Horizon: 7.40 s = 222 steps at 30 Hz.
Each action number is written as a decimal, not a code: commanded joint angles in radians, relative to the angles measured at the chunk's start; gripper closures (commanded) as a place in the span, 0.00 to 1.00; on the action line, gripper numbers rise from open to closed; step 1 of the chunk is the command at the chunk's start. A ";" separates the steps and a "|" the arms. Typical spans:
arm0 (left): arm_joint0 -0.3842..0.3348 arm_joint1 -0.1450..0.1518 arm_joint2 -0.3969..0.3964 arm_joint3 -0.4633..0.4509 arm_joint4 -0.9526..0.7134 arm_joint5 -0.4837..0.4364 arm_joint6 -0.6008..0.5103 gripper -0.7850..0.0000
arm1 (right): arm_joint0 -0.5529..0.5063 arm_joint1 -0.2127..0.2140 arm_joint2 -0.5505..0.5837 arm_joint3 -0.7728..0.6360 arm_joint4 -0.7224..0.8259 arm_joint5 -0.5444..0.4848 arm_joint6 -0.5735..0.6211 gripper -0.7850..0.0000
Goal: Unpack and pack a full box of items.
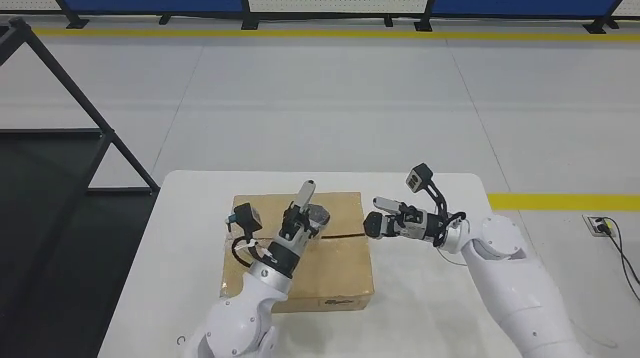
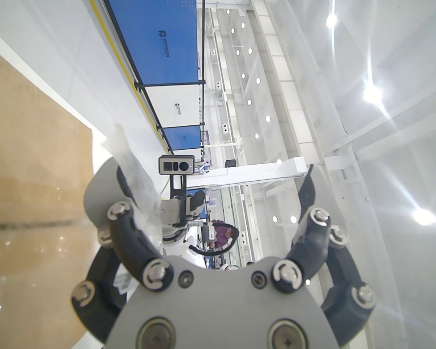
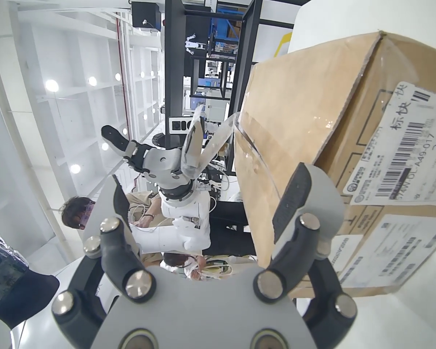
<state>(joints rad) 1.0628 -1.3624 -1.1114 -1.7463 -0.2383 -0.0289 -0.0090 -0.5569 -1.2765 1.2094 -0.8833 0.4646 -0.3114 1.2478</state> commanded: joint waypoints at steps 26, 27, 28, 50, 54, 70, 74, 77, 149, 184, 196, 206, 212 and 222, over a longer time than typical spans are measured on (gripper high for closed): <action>-0.058 -0.041 0.067 0.077 0.038 0.017 0.021 0.00 | -0.066 0.028 0.028 -0.092 0.013 0.012 -0.026 0.00; -0.062 -0.043 0.070 0.084 0.038 0.018 0.025 0.00 | -0.067 0.029 0.029 -0.093 0.014 0.012 -0.027 0.00; -0.067 -0.046 0.074 0.091 0.038 0.018 0.028 0.00 | -0.068 0.029 0.029 -0.094 0.014 0.012 -0.028 0.00; -0.114 -0.084 0.106 0.130 0.051 0.019 0.036 0.00 | -0.087 0.047 0.055 -0.108 0.037 -0.023 -0.051 0.00; -0.095 -0.083 0.071 0.080 0.034 -0.002 0.024 0.00 | -0.100 0.053 0.072 -0.123 0.045 -0.045 -0.055 0.00; 0.243 0.015 -0.635 -0.302 -0.249 0.197 -0.504 0.00 | -0.005 0.042 -0.004 -0.068 0.100 0.008 0.089 0.00; 0.307 0.032 -0.754 -0.277 -0.307 0.236 -0.661 0.00 | 0.042 0.031 -0.041 -0.022 0.092 0.016 0.092 0.00; 0.329 0.038 -0.785 -0.273 -0.303 0.237 -0.706 0.00 | 0.064 0.030 -0.053 0.002 0.042 0.013 0.062 0.00; 0.140 0.101 -0.501 0.040 -0.165 0.269 -0.573 0.00 | 0.312 -0.244 -0.515 0.249 0.063 0.108 -0.107 0.00; 0.056 0.101 -0.353 0.122 -0.186 0.268 -0.443 0.00 | 0.265 -0.187 -0.362 0.300 0.023 0.061 -0.003 0.00; 0.130 0.118 -0.485 0.073 -0.231 0.246 -0.423 0.00 | 0.219 -0.132 -0.285 0.217 -0.049 0.102 -0.014 0.00; 0.142 0.122 -0.494 0.048 -0.250 0.247 -0.405 0.00 | 0.137 -0.080 -0.207 0.090 -0.096 0.144 0.006 0.00; 0.133 0.124 -0.484 0.054 -0.252 0.251 -0.403 0.00 | 0.060 -0.040 -0.129 -0.025 -0.110 0.158 0.018 0.00; 0.128 0.126 -0.471 0.058 -0.258 0.248 -0.397 0.00 | -0.067 0.016 -0.025 -0.200 -0.180 0.249 -0.001 0.00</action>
<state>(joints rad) 1.1911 -1.2364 -1.5833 -1.6886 -0.4957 0.2189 -0.4073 -0.6177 -1.2633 1.1765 -1.0761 0.2854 -0.0651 1.2493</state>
